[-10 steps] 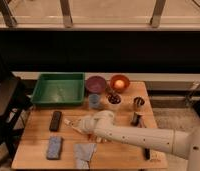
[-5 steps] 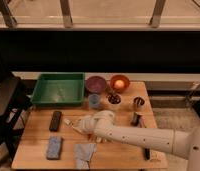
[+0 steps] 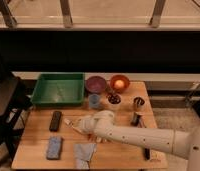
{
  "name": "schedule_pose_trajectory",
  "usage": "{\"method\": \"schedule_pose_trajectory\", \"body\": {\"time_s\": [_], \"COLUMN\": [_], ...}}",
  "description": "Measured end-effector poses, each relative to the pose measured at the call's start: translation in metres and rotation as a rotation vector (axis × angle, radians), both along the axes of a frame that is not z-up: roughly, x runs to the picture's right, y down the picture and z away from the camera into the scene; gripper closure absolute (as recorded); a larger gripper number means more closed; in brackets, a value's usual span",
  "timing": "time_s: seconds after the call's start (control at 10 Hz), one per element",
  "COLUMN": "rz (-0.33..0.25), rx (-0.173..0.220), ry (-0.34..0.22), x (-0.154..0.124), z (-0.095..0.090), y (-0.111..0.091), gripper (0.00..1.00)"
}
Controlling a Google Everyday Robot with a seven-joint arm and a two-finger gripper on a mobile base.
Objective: Place fork in metal cup
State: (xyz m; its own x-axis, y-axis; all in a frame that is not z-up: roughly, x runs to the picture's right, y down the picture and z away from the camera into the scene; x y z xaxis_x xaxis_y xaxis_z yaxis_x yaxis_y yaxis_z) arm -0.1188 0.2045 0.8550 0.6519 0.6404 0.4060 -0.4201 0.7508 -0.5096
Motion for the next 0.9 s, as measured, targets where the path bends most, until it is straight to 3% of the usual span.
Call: {"method": "schedule_pose_trajectory", "body": {"time_s": [0.6, 0.8, 0.9], "rz": [0.000, 0.000, 0.000], "rx": [0.000, 0.000, 0.000], "ry": [0.000, 0.000, 0.000], "x": [-0.0001, 0.0001, 0.0000], "z": [0.0000, 0.0001, 0.0001], "y": [0.0000, -0.0003, -0.0003], "gripper": [0.37, 0.22, 0.20]}}
